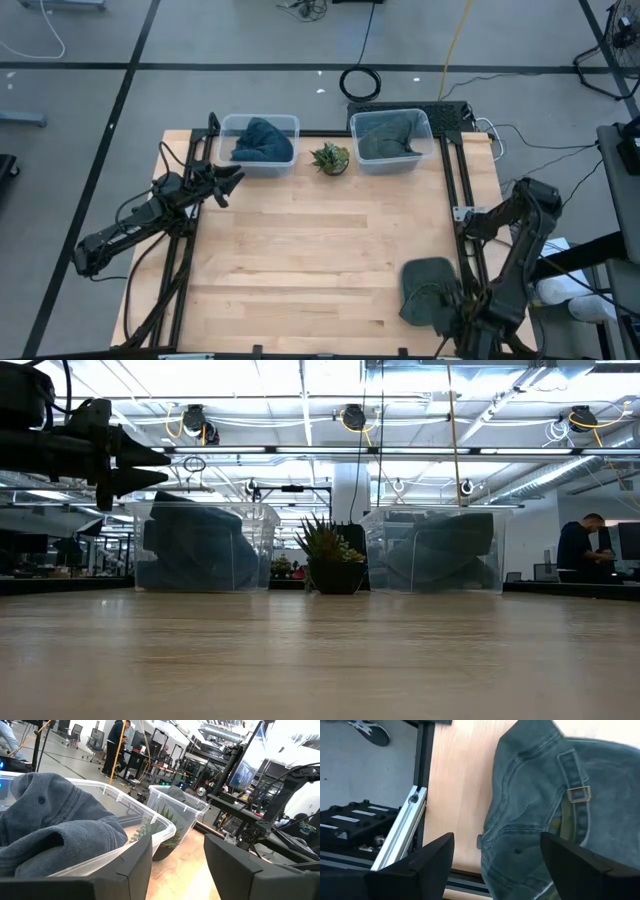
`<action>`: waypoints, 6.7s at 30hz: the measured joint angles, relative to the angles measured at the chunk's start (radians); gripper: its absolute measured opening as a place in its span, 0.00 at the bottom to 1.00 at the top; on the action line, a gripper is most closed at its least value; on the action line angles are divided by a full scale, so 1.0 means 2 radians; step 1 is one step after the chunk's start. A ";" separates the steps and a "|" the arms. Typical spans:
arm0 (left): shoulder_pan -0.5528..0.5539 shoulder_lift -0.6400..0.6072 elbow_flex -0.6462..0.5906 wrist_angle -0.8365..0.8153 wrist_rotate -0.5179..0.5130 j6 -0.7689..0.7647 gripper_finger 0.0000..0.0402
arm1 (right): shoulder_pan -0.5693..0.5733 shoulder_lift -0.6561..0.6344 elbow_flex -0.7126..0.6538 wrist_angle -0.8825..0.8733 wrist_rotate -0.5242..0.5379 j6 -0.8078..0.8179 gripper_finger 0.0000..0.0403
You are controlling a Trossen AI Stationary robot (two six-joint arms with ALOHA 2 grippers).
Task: Pick & Place hat
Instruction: Put the green cap into the right transparent bin
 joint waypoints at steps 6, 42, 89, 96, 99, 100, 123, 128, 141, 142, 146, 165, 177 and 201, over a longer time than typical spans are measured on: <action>0.000 0.000 0.000 0.000 0.000 0.000 0.46 | 0.007 0.031 0.000 0.002 -0.001 0.016 0.70; 0.000 0.000 0.000 0.000 0.000 0.000 0.46 | 0.011 0.067 -0.102 0.094 -0.054 0.071 0.05; 0.000 0.000 0.000 0.000 0.000 0.000 0.46 | -0.169 -0.132 0.149 -0.248 0.083 0.186 0.02; 0.000 0.000 0.000 0.000 0.000 0.000 0.46 | -0.222 -0.132 0.177 -0.249 0.147 0.184 0.02; 0.000 0.000 0.000 0.000 0.000 0.000 0.46 | -0.249 -0.132 0.184 -0.249 0.161 0.178 0.02; 0.000 0.000 0.000 0.000 0.000 0.000 0.46 | -0.258 -0.132 0.186 -0.249 0.163 0.174 0.02; 0.000 0.000 0.000 0.000 0.000 0.000 0.46 | -0.538 -0.083 0.324 -0.249 0.173 0.022 0.02; 0.000 0.000 0.000 0.000 0.000 0.000 0.46 | -0.591 -0.052 0.384 -0.249 0.170 -0.023 0.02; 0.000 0.000 0.000 0.000 0.000 0.000 0.46 | -0.733 -0.017 0.444 -0.250 0.143 -0.091 0.02; 0.000 0.000 0.000 0.000 0.000 0.000 0.46 | -0.743 -0.016 0.444 -0.249 0.143 -0.093 0.02; 0.000 0.000 0.000 0.000 0.000 0.000 0.46 | -0.779 -0.013 0.444 -0.237 0.129 -0.107 0.02; 0.000 0.000 0.000 0.000 0.000 0.000 0.46 | -0.862 0.055 0.444 -0.179 0.090 -0.189 0.02; 0.000 0.000 0.000 0.000 0.000 0.000 0.46 | -0.875 0.084 0.444 -0.160 0.052 -0.203 0.02; 0.000 0.000 0.000 0.000 0.000 0.000 0.46 | -0.923 0.095 0.259 -0.112 0.106 -0.273 0.02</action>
